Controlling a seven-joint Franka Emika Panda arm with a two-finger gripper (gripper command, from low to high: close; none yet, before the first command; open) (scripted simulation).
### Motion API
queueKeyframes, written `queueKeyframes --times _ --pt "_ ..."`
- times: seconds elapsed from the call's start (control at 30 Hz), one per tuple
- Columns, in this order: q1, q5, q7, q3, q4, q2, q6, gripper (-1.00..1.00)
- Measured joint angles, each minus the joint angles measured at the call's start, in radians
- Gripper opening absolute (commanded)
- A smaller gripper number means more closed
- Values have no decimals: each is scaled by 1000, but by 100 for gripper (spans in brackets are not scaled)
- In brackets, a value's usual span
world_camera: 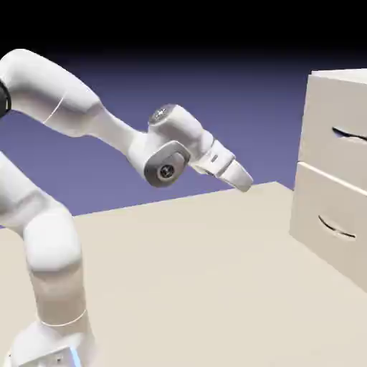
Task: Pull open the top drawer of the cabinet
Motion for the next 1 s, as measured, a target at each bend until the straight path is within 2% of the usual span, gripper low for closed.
queueKeyframes --times 1.0 --pt "387 1056 -1305 -494 462 538 -103 0"
